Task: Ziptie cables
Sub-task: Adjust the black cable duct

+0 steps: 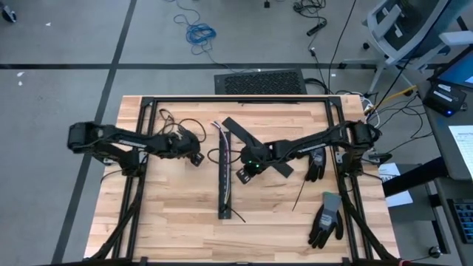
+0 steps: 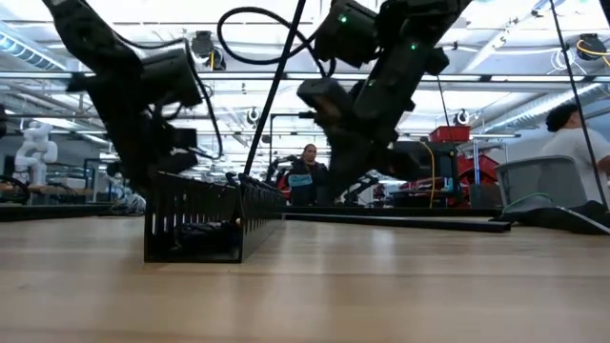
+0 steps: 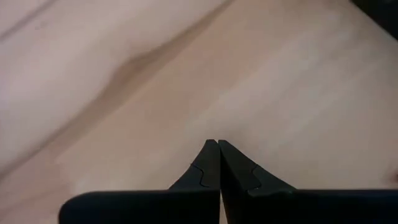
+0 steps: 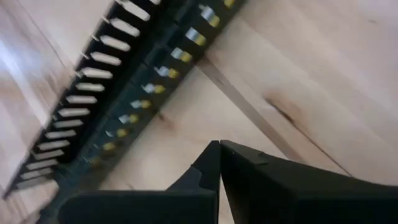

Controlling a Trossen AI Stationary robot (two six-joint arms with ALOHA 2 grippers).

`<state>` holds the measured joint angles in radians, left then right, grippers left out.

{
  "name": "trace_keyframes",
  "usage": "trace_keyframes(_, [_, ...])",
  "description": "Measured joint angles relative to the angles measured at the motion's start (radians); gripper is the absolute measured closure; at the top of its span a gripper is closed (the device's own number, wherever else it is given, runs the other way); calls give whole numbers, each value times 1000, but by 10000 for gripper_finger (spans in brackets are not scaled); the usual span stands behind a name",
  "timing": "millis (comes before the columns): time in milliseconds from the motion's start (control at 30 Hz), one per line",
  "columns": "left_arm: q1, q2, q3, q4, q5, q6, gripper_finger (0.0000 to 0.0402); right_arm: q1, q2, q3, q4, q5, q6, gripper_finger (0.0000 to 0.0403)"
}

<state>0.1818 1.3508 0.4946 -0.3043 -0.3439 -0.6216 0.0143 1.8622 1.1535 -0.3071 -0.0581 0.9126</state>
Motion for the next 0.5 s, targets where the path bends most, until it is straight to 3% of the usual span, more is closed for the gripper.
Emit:
trace_keyframes(200, [-2, 170, 26, 296, 30, -35, 401, 1, 36, 0, 63, -19, 64, 403])
trace_keyframes(500, [-17, 344, 125, 567, 91, -54, 401, 1, 57, 0, 278, -23, 153, 403])
